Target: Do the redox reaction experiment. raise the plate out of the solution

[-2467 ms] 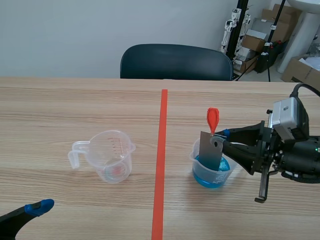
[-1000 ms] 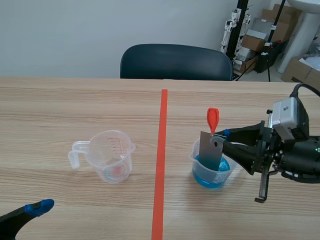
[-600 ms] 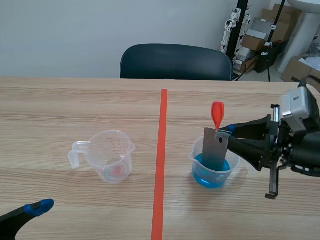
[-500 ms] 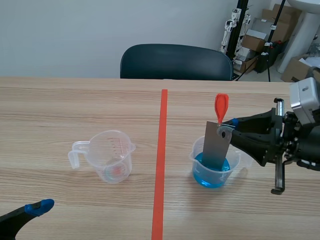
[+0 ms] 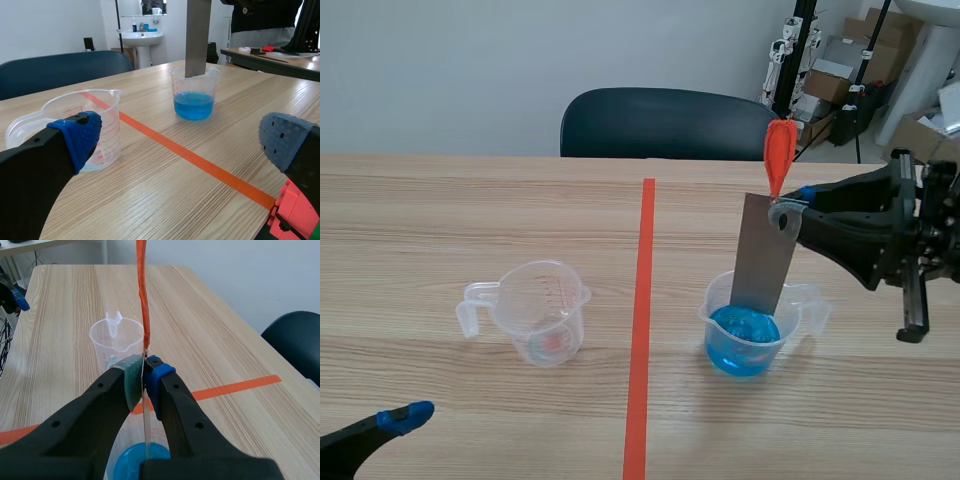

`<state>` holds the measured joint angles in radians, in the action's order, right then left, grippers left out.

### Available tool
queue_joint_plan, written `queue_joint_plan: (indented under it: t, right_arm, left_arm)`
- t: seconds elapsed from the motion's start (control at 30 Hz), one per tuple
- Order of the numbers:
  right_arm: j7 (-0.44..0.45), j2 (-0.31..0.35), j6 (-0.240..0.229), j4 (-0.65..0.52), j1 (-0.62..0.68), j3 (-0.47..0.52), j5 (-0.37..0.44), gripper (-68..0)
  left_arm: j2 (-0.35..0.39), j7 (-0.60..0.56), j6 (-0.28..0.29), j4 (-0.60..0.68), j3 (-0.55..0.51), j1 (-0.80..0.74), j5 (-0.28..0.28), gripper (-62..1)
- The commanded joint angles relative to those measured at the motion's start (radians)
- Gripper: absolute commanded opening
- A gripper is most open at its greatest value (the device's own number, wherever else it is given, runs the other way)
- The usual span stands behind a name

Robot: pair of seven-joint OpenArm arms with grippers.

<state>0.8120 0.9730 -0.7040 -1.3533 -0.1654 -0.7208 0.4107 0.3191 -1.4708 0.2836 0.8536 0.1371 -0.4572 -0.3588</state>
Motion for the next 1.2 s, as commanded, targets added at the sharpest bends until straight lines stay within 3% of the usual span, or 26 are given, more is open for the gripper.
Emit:
queue_joint_plan:
  t: [0.0,0.37,0.67,0.77,1.17]
  right_arm:
    - [-0.002,0.028,-0.004,-0.032,-0.015,0.015,0.043,-66.9]
    - [-0.108,0.120,-0.004,-0.167,-0.020,0.019,0.203,-66.9]
    - [-0.201,0.155,-0.008,-0.222,-0.020,0.102,0.336,-66.9]
    - [-0.253,0.154,-0.040,-0.237,-0.020,0.137,0.388,-66.9]
    - [-0.500,0.154,-0.042,-0.330,-0.020,0.212,0.602,-66.9]
  left_arm:
    - [0.003,-0.024,-0.002,0.018,-0.003,-0.011,0.008,1.4]
    - [0.003,-0.042,-0.002,0.018,-0.003,-0.011,0.008,1.4]
    - [0.003,-0.058,-0.002,0.018,-0.003,-0.011,0.008,1.4]
    - [0.003,-0.058,-0.002,0.018,-0.003,-0.011,0.008,1.4]
    - [0.003,-0.057,-0.002,0.018,-0.003,-0.011,0.008,1.4]
